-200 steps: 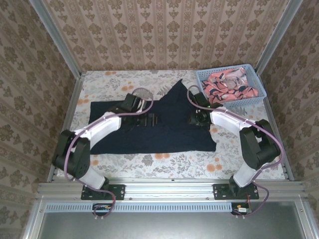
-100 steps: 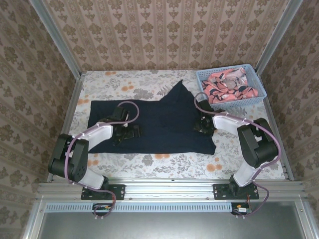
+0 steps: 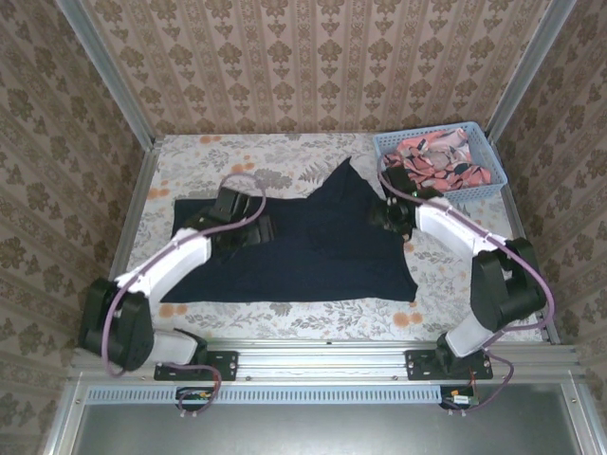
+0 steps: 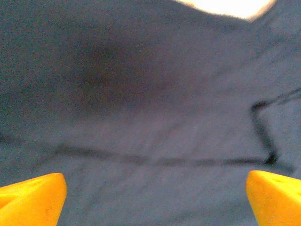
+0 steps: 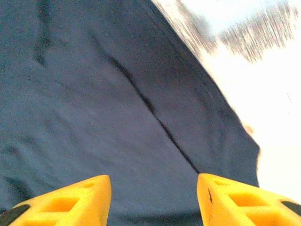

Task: Fold and stack the mixed laundry pile

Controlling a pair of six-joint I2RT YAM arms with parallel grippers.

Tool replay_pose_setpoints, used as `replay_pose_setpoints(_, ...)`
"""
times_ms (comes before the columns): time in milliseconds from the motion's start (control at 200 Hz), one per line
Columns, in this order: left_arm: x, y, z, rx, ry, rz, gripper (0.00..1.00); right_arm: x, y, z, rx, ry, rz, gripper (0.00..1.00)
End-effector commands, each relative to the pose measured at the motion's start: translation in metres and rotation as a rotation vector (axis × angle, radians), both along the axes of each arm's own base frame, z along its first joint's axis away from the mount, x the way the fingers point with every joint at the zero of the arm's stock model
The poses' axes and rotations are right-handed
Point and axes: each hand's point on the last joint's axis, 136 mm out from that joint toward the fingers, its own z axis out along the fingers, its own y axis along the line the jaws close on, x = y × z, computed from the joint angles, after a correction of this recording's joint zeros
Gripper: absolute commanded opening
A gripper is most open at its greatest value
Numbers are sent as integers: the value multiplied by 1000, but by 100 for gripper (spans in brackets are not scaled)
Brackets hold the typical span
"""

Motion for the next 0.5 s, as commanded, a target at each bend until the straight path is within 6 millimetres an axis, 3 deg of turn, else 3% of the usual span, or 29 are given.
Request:
replay_pose_setpoints(0,41,-30,13,-90,-84,-40,98,52,18,16,9,-96,53,52)
replay_pose_setpoints(105,68,-60,13,-185,-106,-51,97,100,33,18,19,-156,64,52)
replay_pose_setpoints(220,83,-70,12,-224,-120,-46,97,147,42,4,9,-174,51,51)
replay_pose_setpoints(370,78,-62,9,-198,-115,-59,99,192,48,-19,13,-176,18,51)
replay_pose_setpoints(395,82,-47,8,-190,-115,-30,100,197,48,-24,17,-173,10,51)
replay_pose_setpoints(495,73,-25,1,-166,-89,-2,100,219,45,-32,42,-178,-24,51)
